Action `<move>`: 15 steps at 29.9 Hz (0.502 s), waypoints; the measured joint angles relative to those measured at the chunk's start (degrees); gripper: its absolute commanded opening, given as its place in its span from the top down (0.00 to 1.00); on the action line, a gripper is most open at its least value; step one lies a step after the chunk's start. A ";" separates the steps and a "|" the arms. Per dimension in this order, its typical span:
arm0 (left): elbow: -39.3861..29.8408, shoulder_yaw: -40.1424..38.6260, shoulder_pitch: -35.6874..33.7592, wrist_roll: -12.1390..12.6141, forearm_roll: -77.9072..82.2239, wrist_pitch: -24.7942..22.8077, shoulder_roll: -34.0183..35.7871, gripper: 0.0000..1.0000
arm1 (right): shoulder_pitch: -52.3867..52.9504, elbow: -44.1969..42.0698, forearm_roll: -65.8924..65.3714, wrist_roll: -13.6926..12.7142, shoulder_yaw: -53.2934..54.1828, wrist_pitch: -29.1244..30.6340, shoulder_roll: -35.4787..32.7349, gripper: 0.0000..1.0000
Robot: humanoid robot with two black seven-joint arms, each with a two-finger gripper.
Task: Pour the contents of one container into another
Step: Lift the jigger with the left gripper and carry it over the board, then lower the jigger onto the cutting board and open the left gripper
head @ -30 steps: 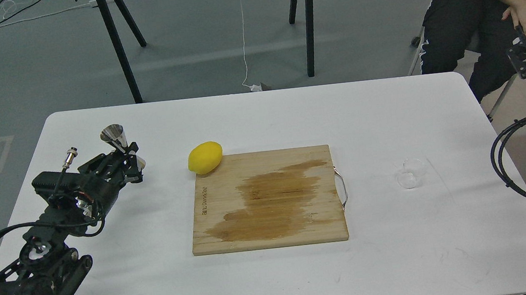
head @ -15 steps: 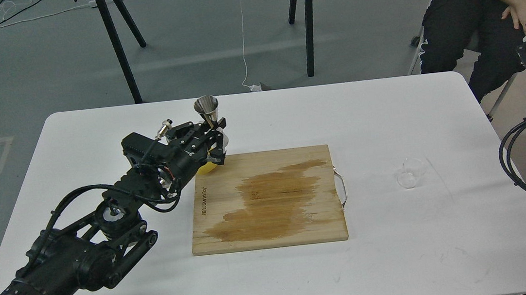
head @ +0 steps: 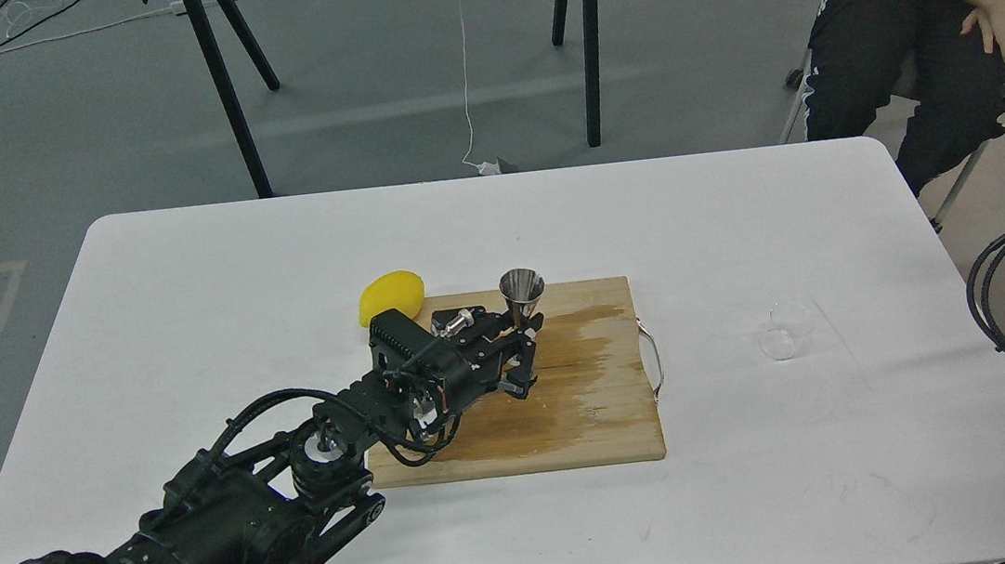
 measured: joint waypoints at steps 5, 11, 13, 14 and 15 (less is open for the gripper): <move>0.39 0.02 0.11 0.07 0.00 0.00 -0.03 0.82 | -0.02 -0.01 0.00 0.00 -0.06 0.00 0.00 0.00; 0.62 -0.01 -0.12 0.09 0.00 0.00 -0.02 0.71 | -0.02 -0.01 0.00 0.00 -0.10 0.00 0.02 0.00; 0.66 -0.05 -0.20 0.33 0.00 0.00 -0.02 0.70 | -0.02 -0.01 0.01 0.00 -0.10 0.00 0.04 0.00; 0.67 -0.05 -0.20 0.56 0.01 0.00 -0.02 0.70 | -0.02 -0.01 0.02 0.00 -0.10 0.00 0.04 0.00; 0.68 -0.06 -0.20 0.82 0.01 0.00 -0.02 0.70 | -0.02 -0.01 0.03 0.00 -0.10 0.00 0.05 0.00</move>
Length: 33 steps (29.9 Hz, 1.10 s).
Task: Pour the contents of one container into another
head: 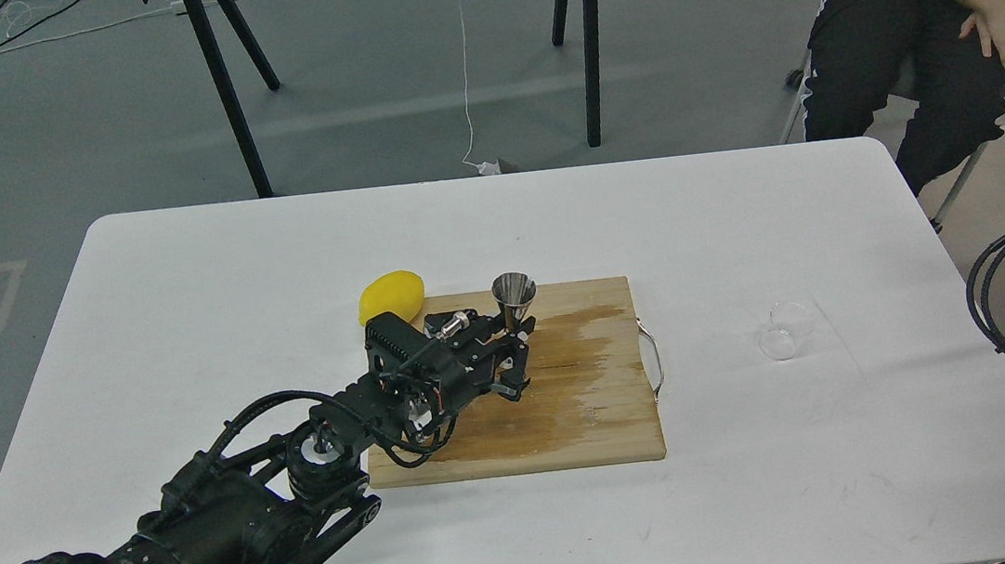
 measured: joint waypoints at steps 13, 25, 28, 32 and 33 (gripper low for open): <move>-0.06 -0.09 -0.19 0.45 0.00 0.00 0.00 0.50 | 0.00 0.00 0.06 0.00 0.00 0.00 0.00 0.00; -0.73 -0.49 -0.45 0.38 0.00 0.43 0.00 0.19 | -0.01 0.00 -0.02 0.00 0.00 0.00 0.00 0.00; -0.78 -0.55 -0.94 0.25 0.00 0.27 0.00 0.16 | -0.07 0.00 -0.03 0.00 0.00 0.00 0.00 0.00; -0.93 -0.80 -1.60 0.21 0.00 0.43 0.00 0.06 | -0.08 0.00 -0.03 0.00 0.00 0.00 0.00 0.00; -1.05 -0.96 -1.90 0.22 0.00 0.68 0.00 0.04 | -0.08 0.00 -0.04 0.00 0.00 0.00 0.00 0.00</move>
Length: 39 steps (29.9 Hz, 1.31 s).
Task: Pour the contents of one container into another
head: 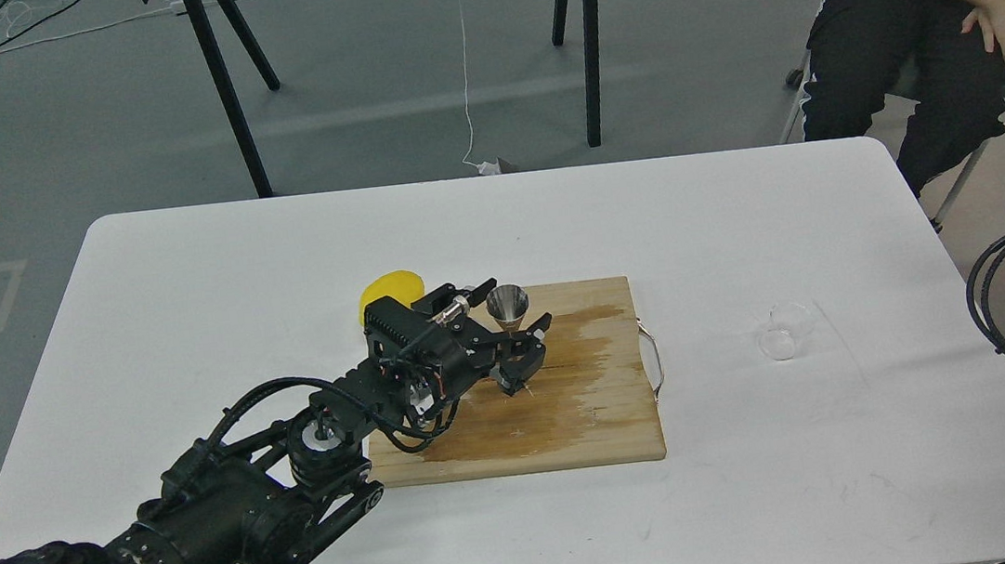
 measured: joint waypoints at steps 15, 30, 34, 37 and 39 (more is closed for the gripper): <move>-2.66 -4.33 -3.89 -0.48 0.00 3.00 0.00 0.01 | -0.65 0.01 0.00 -0.09 -0.09 0.00 -0.93 0.00; -3.92 -13.32 -16.60 -3.90 -39.70 -1.26 4.73 0.02 | -0.75 -0.19 0.32 -2.76 -0.34 0.00 -7.50 0.00; -3.95 -13.41 -18.17 -9.87 -64.02 -2.89 5.86 0.01 | -1.46 0.68 3.97 -4.17 -0.36 0.00 -7.50 0.00; -3.94 -15.03 -18.35 -12.41 -78.42 -4.90 6.53 0.00 | -3.61 1.57 10.88 -7.96 -0.37 0.00 -7.39 0.00; -3.88 -17.55 -18.42 -12.74 -86.11 -8.24 6.95 0.00 | -5.67 3.26 15.10 -9.80 -0.30 0.00 -7.32 0.00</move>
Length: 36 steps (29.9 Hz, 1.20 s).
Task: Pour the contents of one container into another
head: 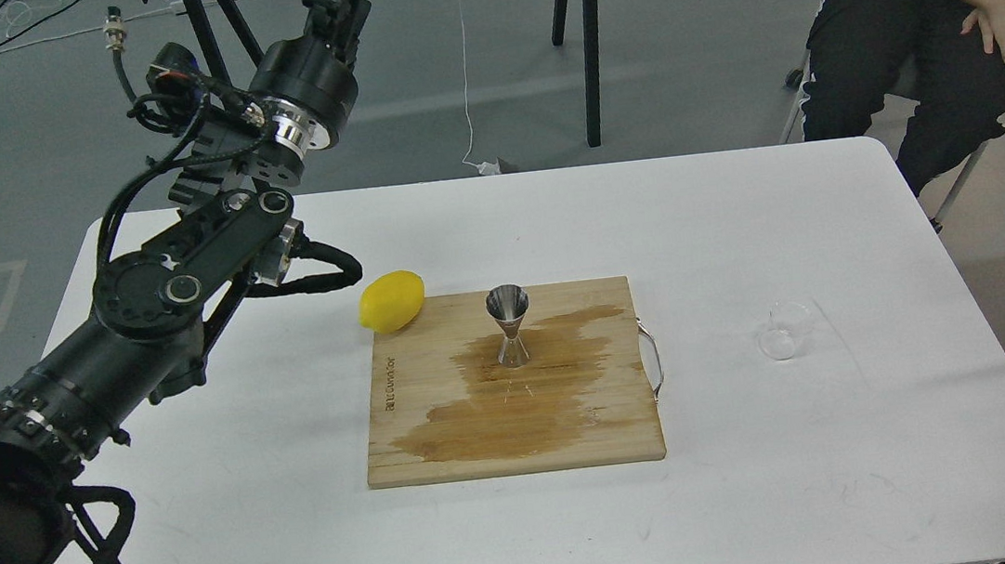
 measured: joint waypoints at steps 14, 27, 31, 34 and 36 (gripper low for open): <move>10.24 -11.33 2.08 -0.03 -41.33 -25.18 3.53 0.00 | -29.22 29.40 8.38 1.90 5.15 0.00 9.89 0.00; 10.84 -13.38 4.80 -0.25 -43.73 -25.39 5.70 0.00 | -39.43 36.55 7.09 2.30 -0.36 -11.30 19.69 0.00; 10.84 -13.28 4.79 -0.27 -43.70 -25.59 6.11 0.00 | -33.30 36.24 6.95 2.04 -5.05 -20.37 19.69 0.00; 10.84 -13.23 4.71 -0.27 -43.66 -25.70 6.33 0.00 | -29.59 34.96 7.00 2.26 -7.07 -25.67 19.77 0.00; 10.84 -13.22 4.57 -0.27 -43.65 -25.74 6.49 0.00 | -28.06 33.98 6.99 2.42 -7.59 -27.77 20.15 0.00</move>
